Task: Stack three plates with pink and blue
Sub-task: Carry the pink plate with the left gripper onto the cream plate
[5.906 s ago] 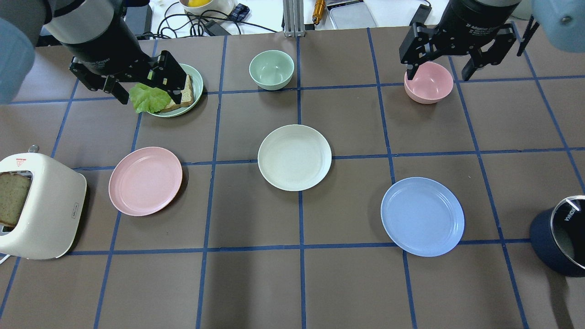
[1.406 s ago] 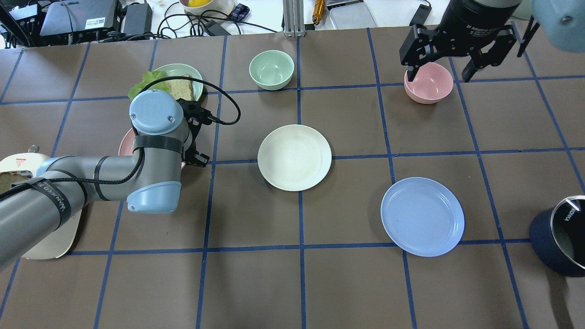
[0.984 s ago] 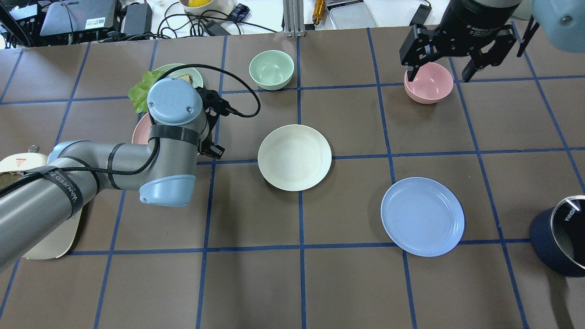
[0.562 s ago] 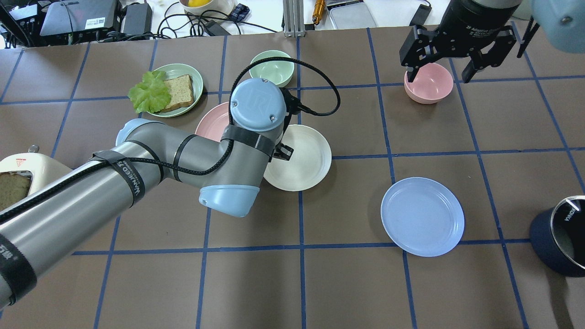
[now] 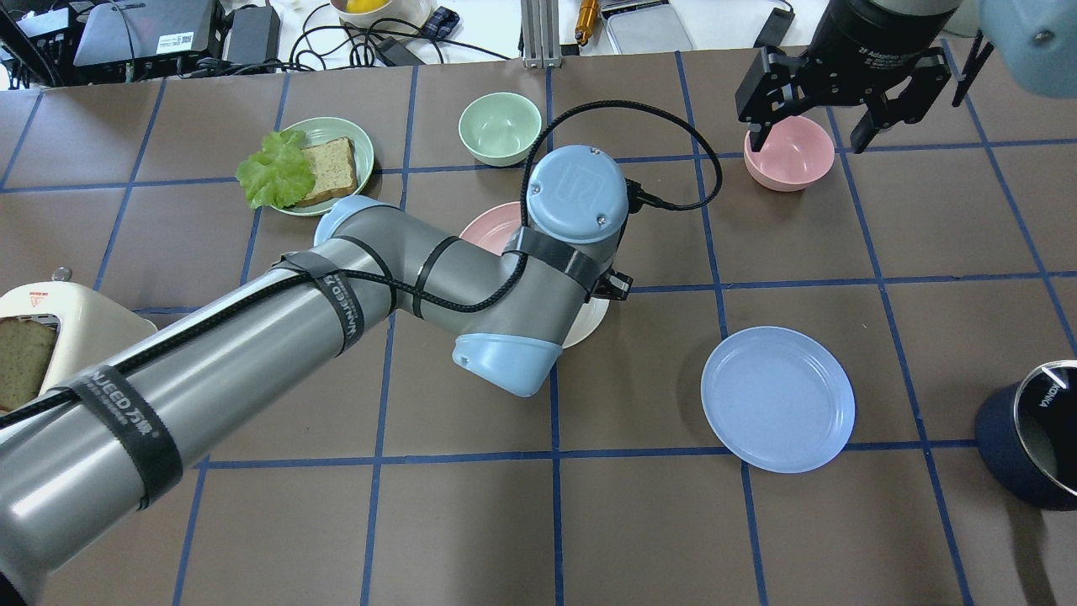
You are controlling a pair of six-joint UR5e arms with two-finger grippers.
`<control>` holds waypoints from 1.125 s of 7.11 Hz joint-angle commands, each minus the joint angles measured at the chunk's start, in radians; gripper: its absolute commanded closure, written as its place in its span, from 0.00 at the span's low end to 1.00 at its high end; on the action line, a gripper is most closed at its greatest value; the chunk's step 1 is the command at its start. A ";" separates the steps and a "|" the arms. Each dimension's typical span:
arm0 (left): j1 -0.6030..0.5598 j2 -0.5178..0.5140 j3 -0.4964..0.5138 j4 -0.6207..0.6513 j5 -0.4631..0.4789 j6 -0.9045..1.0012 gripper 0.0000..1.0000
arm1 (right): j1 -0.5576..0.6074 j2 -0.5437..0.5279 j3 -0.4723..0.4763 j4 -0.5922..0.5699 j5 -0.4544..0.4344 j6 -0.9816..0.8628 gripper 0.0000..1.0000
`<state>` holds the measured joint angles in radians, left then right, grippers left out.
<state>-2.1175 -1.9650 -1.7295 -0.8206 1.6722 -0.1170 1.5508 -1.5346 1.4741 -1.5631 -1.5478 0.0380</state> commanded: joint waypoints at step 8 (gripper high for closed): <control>-0.039 -0.109 0.100 -0.112 0.043 -0.072 1.00 | 0.000 0.001 0.002 0.002 -0.018 -0.073 0.00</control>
<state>-2.1579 -2.0569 -1.6505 -0.9284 1.7149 -0.1848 1.5508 -1.5340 1.4757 -1.5617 -1.5674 -0.0371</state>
